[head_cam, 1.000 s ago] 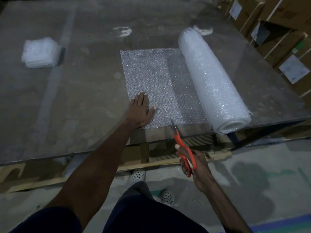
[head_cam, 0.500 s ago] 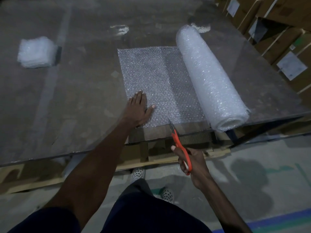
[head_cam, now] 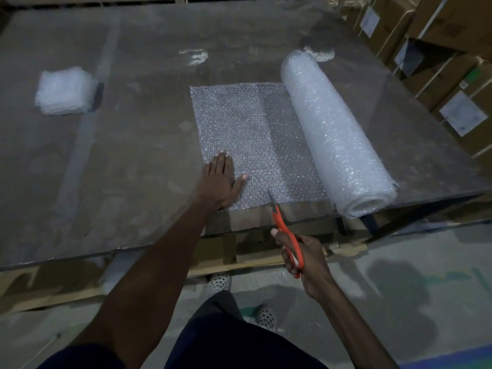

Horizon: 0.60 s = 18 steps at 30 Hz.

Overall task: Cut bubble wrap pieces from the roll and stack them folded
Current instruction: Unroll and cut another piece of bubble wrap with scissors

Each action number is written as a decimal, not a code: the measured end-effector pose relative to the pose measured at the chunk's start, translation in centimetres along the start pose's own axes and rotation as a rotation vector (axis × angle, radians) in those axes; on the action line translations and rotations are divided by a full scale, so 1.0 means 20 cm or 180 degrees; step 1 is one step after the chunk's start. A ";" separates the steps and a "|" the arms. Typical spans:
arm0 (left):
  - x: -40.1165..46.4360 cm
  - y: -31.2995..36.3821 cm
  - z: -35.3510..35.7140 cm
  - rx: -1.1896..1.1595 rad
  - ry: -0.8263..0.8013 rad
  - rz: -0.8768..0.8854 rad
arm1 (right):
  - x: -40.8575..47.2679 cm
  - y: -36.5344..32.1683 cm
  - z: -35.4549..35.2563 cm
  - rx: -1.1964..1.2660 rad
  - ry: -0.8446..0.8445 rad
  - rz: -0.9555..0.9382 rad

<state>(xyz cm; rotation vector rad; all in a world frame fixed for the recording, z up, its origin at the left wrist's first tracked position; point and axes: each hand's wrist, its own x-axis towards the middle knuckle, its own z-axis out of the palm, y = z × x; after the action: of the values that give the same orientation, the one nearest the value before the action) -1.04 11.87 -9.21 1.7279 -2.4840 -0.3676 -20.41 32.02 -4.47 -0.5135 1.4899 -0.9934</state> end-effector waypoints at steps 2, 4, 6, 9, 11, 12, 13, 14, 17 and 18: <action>0.00 0.00 0.00 -0.0011 0.0004 0.0001 | 0.00 0.00 0.00 -0.0048 -0.0023 -0.0018; 0.00 0.00 0.00 -0.0019 0.0014 0.0004 | 0.00 0.00 0.01 -0.0050 -0.0049 -0.0057; -0.01 0.00 -0.01 -0.0014 0.0023 0.0014 | 0.00 0.01 0.01 -0.0033 -0.0051 -0.0090; -0.01 0.01 -0.01 0.0001 0.0015 0.0035 | -0.01 -0.01 0.01 -0.0032 -0.0037 -0.0096; -0.01 0.01 -0.01 -0.0012 0.0002 0.0036 | 0.00 -0.02 0.02 -0.0030 -0.0025 -0.0077; -0.01 0.01 -0.01 -0.0014 0.0008 0.0029 | 0.01 -0.03 0.03 -0.0032 -0.0004 -0.0068; -0.01 0.00 -0.01 -0.0017 0.0016 0.0020 | 0.01 -0.04 0.03 -0.0030 0.0016 -0.0058; -0.01 0.00 0.00 -0.0022 0.0026 0.0009 | 0.02 -0.05 0.04 -0.0032 0.0024 -0.0054; -0.01 0.00 0.00 -0.0008 0.0049 -0.0001 | 0.03 -0.07 0.05 -0.0069 0.0027 -0.0062; -0.01 0.00 0.01 0.0009 0.0051 0.0003 | 0.04 -0.08 0.05 -0.0073 0.0016 -0.0074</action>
<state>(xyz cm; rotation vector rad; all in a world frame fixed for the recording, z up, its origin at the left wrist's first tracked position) -0.98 11.98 -9.35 1.7237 -2.4754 -0.3491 -20.03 30.32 -3.52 -0.5462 1.5042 -0.9973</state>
